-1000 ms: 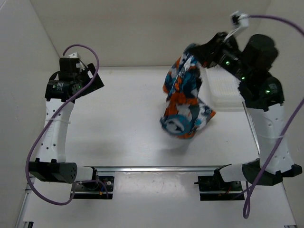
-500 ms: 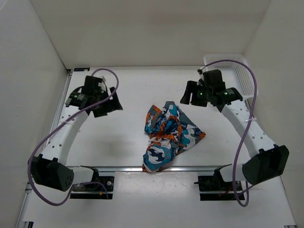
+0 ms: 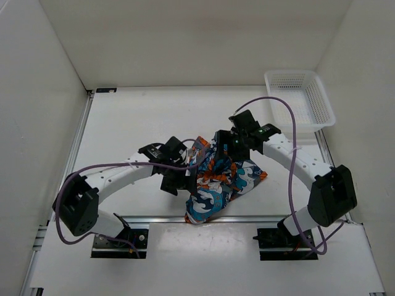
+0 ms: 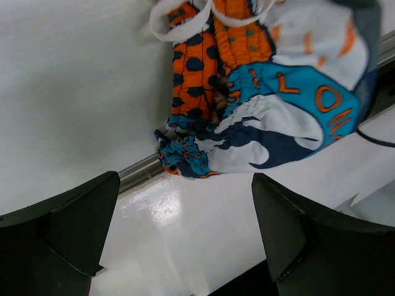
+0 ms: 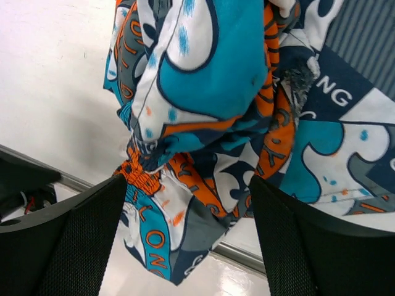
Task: Fold and stack the shorts
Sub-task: Flatten the shorts out
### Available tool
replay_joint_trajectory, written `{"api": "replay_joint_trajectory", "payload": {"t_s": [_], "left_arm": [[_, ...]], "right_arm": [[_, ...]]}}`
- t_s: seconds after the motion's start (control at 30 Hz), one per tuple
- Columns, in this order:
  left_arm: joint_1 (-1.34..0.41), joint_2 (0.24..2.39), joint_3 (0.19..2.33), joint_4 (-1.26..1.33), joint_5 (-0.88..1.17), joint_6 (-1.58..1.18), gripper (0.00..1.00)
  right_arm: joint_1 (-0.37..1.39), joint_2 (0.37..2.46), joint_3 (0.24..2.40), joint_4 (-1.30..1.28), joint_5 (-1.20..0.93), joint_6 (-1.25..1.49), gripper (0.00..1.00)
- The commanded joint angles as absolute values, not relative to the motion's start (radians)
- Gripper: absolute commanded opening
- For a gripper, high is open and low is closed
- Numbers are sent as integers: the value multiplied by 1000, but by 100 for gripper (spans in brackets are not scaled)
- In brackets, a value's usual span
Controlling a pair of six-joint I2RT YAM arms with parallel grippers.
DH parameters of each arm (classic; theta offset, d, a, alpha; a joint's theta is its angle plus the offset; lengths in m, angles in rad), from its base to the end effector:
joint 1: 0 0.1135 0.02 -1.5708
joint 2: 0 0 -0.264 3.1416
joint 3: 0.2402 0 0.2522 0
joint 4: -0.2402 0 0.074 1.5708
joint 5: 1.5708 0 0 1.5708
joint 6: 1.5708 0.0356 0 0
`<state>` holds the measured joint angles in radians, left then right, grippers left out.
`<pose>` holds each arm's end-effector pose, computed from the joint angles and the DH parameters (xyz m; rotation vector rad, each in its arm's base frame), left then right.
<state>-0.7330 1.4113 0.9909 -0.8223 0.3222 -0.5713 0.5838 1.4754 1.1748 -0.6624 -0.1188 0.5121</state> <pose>0.1864 -0.1830 0.2269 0.3226 2.9820 -0.6885 0.2555 0.1739 0.2713 -0.1431 2.6233 0.5625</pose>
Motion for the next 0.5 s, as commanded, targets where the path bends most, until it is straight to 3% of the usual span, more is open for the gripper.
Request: {"api": "replay_joint_trajectory", "payload": {"t_s": [0.0, 0.17, 0.27, 0.3, 0.33, 0.43, 0.47], "left_arm": [[-759, 1428, 954, -736, 367, -603, 100], [-839, 1468, 945, -695, 376, -627, 100], [-850, 1512, 945, -683, 365, -627, 95], [-850, 1540, 956, -672, 365, -627, 86], [-850, 1554, 956, -672, 365, -627, 70], [-850, 1585, 966, -672, 356, -627, 11], [-822, 1585, 966, -672, 356, -627, 10]], "right_arm": [[584, 1512, 1195, -598, -160, 532, 84], [584, 1566, 1204, -565, -169, 578, 82], [584, 1592, 1204, -540, -158, 591, 74], [584, 1604, 1204, -528, -158, 600, 70], [584, 1618, 1204, -528, -158, 600, 52], [584, 1640, 1244, -518, -135, 588, 21], [584, 1640, 1258, -518, -135, 588, 8]]}}
